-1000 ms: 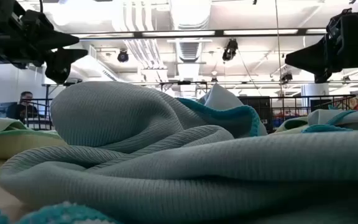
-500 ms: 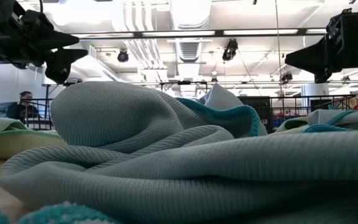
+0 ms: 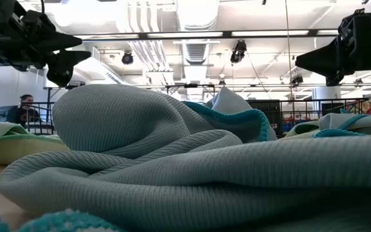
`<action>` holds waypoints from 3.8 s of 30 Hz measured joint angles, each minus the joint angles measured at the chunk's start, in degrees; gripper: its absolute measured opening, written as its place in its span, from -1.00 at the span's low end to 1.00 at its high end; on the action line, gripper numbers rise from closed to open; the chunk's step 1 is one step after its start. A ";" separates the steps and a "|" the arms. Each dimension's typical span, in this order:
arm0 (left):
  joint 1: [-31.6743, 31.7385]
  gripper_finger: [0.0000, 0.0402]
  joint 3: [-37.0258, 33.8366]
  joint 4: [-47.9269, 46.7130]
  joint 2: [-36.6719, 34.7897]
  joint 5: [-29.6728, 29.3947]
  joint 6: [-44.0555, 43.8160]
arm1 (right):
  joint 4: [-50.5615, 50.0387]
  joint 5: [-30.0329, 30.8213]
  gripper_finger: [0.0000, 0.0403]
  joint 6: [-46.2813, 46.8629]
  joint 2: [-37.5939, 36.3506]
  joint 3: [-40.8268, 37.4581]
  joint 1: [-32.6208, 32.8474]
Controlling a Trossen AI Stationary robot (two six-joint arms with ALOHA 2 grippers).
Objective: Sort microfiber towel by color & place in baskets
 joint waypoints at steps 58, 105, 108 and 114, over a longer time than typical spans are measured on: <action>0.00 -0.21 0.00 0.00 0.00 0.00 -0.02 | 0.03 0.02 -0.59 0.04 0.02 -0.01 0.00; 0.00 -0.21 0.00 1.31 0.00 -0.02 0.00 | 0.05 0.22 -0.59 18.53 0.02 -0.01 0.00; 0.00 -0.21 0.00 1.92 0.00 -0.02 0.00 | 0.05 0.22 -0.59 18.53 0.02 -0.01 -0.02; -0.04 -0.21 0.00 2.07 0.13 -0.55 -0.31 | 0.06 0.22 -0.59 18.98 0.02 -0.02 -0.01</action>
